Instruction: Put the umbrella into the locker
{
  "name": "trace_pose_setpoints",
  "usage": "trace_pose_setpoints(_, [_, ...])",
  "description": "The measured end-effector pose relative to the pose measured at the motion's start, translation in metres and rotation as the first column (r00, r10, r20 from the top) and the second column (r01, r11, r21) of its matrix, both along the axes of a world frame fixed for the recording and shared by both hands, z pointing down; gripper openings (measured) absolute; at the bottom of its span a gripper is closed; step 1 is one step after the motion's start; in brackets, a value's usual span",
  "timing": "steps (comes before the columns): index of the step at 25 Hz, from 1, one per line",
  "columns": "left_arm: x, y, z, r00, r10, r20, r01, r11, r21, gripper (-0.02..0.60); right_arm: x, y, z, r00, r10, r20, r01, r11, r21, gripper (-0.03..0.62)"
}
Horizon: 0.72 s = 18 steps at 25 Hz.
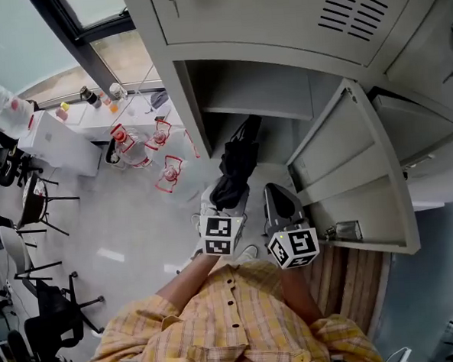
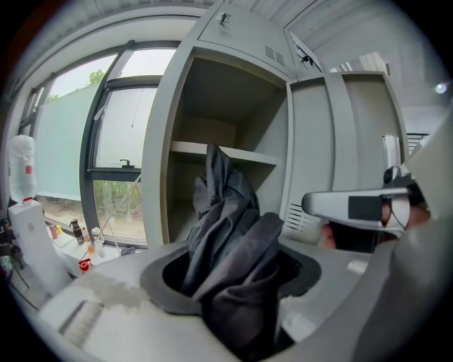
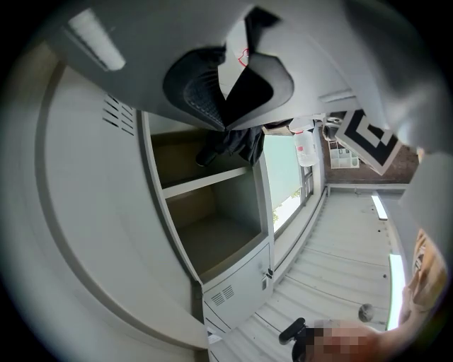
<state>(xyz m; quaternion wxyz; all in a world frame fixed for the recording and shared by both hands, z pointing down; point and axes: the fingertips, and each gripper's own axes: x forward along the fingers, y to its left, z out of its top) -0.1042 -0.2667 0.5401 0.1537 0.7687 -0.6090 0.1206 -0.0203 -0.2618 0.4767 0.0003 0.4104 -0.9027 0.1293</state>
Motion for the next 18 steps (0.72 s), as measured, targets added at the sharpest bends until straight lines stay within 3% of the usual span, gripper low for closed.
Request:
trace_pose_setpoints(9, [-0.011,-0.049,0.005,1.0,-0.016,-0.002,0.016,1.0,-0.017,0.258,-0.008,-0.016,0.006,0.999,0.003,0.038,-0.002,1.0,-0.031,-0.002])
trace_pose_setpoints(18, [-0.009,-0.097,-0.005,1.0,-0.02,0.002,0.02,1.0,0.011,0.259,-0.002,-0.028,0.009,0.999,0.029,0.033,-0.028,0.999,-0.032,-0.002])
